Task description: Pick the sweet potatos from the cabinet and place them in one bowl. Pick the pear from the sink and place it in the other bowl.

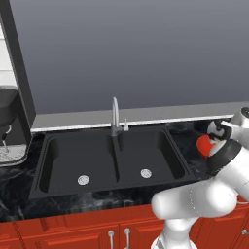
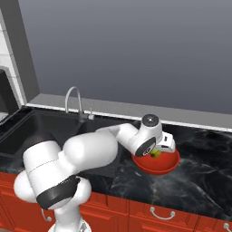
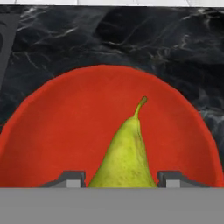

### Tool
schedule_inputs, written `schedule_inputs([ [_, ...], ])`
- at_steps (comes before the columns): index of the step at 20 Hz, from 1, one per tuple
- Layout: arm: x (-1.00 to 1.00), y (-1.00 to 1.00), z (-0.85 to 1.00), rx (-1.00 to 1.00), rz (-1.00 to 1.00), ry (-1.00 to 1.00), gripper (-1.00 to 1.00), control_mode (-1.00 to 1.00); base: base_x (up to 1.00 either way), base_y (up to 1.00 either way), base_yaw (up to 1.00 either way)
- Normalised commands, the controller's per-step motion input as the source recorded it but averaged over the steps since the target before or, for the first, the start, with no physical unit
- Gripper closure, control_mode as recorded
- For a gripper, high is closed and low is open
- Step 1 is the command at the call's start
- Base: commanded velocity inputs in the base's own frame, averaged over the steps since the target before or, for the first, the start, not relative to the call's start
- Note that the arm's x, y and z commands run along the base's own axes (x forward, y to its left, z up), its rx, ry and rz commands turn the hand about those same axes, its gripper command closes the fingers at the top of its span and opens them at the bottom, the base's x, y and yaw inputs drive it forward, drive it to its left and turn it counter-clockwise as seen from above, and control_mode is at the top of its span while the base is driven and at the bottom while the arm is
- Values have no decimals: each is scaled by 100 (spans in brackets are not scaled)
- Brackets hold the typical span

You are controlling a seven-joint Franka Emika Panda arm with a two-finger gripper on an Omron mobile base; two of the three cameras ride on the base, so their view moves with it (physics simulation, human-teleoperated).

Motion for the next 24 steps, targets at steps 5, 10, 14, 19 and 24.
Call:
schedule_inputs([
  [5, 10, -14, -34, 0, 6, 11, 100, -100, 0, 0, 0],
  [10, 10, -12, -33, 0, 5, 10, 100, -100, 0, 0, 0],
  [14, 6, -8, -29, 0, 6, 3, 100, -100, 0, 0, 0],
  [19, 12, -2, -34, 0, 5, 0, 100, -100, 0, 0, 0],
  [24, 15, 0, -19, 0, 4, 0, 100, -100, 0, 0, 0],
])
